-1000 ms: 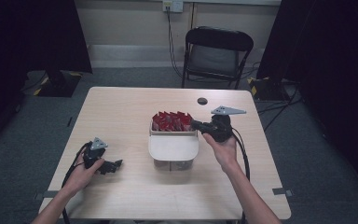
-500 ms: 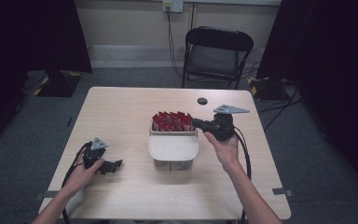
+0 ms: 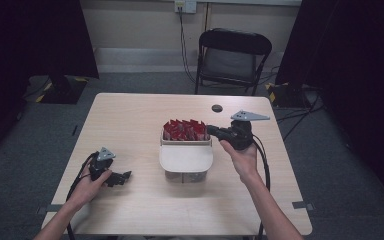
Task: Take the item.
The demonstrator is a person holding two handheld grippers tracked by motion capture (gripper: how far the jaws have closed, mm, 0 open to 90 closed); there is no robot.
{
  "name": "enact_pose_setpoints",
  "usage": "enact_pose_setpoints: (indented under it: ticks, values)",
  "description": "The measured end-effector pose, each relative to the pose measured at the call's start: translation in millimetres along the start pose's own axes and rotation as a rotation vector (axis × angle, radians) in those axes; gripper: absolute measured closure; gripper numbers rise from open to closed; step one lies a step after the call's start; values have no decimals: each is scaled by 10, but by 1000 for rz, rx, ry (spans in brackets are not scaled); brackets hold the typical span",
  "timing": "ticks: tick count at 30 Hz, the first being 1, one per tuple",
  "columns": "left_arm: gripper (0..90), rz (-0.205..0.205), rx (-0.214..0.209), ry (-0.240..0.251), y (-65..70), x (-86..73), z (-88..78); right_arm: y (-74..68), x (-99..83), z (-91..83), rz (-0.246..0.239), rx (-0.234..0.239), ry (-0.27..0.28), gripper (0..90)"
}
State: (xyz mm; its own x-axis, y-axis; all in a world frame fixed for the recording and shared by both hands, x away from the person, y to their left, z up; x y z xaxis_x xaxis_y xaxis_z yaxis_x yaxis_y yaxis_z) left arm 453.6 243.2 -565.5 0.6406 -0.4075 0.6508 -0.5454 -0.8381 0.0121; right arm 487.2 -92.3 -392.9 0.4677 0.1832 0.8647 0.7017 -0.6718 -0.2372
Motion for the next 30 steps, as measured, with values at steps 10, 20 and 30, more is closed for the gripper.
enact_pose_setpoints:
  ticks: [10, 20, 30]
  values:
    - [0, 0, 0, -1, 0, -1, 0, -13, 52, -54, 0, 6, 21, 900]
    - [0, 0, 0, 0, 0, 0, 0, -22, 82, -85, 1, 12, 33, 900]
    - [0, 0, 0, -1, 0, -1, 0, -62, 172, -174, -2, 25, 63, 900]
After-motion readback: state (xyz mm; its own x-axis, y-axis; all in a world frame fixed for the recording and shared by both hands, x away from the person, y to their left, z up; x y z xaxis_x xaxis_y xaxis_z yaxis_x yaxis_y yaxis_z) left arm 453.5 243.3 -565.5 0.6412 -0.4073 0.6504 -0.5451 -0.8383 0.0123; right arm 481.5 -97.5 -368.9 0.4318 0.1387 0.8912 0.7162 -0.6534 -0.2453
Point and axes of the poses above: each handheld gripper's, and its own axes: z roughly forward along the jaws, x roughly out of its top, y roughly to its right, the point moved 9 cm from there along z, roughly forward along the jaws, and after that the axes turned 5 degrees about -y, right-handed, at the moved point
